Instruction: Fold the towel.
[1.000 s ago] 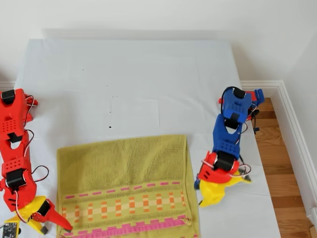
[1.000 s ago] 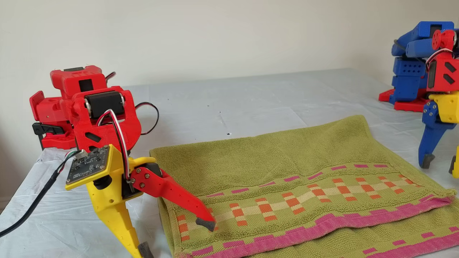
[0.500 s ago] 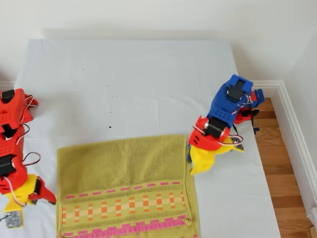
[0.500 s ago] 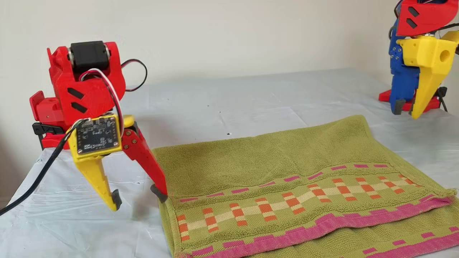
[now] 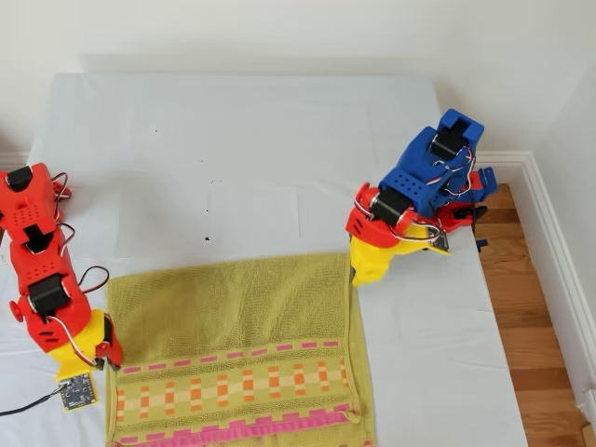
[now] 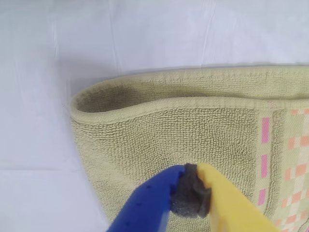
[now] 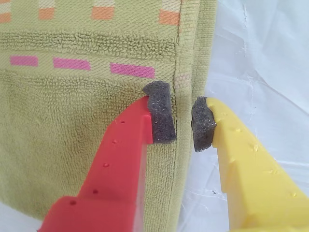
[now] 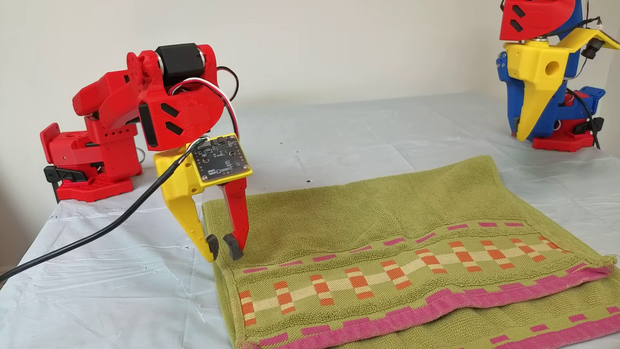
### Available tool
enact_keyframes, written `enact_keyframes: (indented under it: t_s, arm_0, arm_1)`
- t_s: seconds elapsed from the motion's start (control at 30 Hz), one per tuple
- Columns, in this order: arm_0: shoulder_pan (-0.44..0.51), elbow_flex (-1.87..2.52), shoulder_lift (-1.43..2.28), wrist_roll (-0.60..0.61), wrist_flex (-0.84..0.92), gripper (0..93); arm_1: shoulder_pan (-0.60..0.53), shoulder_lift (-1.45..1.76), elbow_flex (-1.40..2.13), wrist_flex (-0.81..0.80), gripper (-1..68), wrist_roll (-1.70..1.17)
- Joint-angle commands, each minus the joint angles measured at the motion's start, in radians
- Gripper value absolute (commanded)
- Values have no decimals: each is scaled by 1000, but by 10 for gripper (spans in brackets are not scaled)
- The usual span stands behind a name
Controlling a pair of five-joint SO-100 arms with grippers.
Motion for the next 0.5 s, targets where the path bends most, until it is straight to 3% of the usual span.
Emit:
enact_keyframes:
  t_s: [0.0, 0.2, 0.47]
  arm_0:
    - [-18, -66, 196, -75, 15, 82]
    - [-57, 833, 727, -308, 12, 14]
    - [-120, 1106, 946, -495, -26, 14]
  arm_1:
    - [15, 98, -8, 8, 11, -14]
    - [52, 15, -57, 8, 10, -40]
    - [72, -51, -94, 8, 11, -44]
